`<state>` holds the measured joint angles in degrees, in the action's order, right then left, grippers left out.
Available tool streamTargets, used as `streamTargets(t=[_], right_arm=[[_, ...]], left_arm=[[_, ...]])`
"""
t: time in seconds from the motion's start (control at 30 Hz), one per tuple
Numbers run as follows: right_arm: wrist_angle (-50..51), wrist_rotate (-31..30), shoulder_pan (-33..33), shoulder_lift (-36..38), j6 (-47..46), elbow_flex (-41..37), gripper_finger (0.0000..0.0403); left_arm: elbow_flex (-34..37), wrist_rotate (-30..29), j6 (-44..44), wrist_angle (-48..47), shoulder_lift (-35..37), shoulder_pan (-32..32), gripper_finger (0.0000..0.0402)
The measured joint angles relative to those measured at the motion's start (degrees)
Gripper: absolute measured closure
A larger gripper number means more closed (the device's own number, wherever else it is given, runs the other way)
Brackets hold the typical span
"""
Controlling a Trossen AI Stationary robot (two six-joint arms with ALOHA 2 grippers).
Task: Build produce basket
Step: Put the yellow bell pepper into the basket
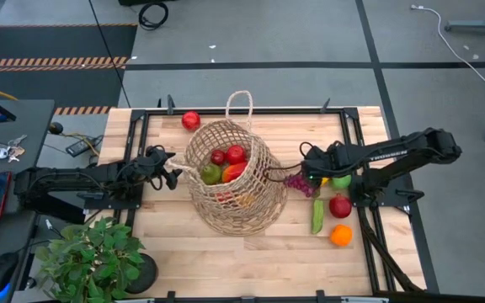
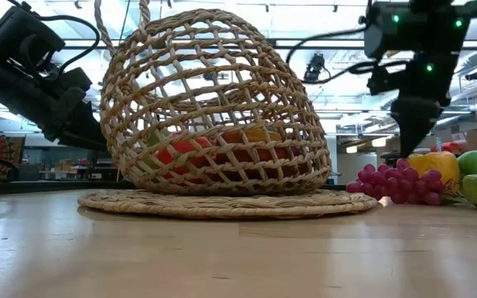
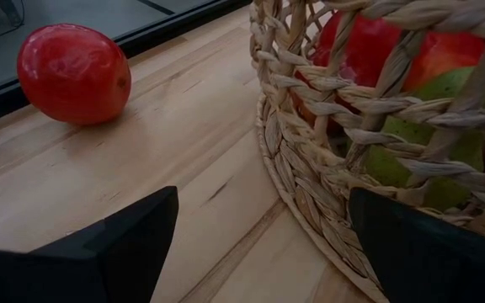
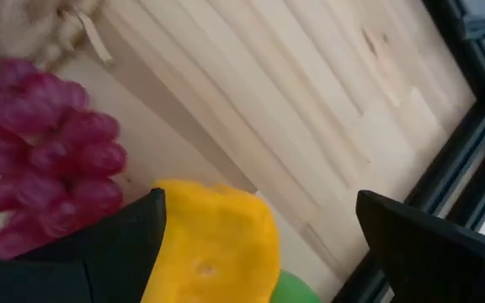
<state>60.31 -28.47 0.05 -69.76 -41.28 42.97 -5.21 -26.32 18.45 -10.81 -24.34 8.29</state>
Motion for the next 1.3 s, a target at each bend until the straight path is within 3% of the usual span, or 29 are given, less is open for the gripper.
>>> streamTargets(t=[0.33,0.97,1.3], right_arm=[[-6.3,6.1,-0.7,0.1,2.9,-3.1,0.0012],[-3.4,11.8,-1.4,0.0,8.2,-4.1,0.0014],[-4.2,11.8,-2.5,0.0,8.1,-4.9,0.0087]], left_arm=[[0.0,0.0,0.0,0.0,0.0,0.0,0.0044],[0.0,0.0,0.0,0.0,0.0,0.0,0.0044],[0.0,0.0,0.0,0.0,0.0,0.0,0.0044]])
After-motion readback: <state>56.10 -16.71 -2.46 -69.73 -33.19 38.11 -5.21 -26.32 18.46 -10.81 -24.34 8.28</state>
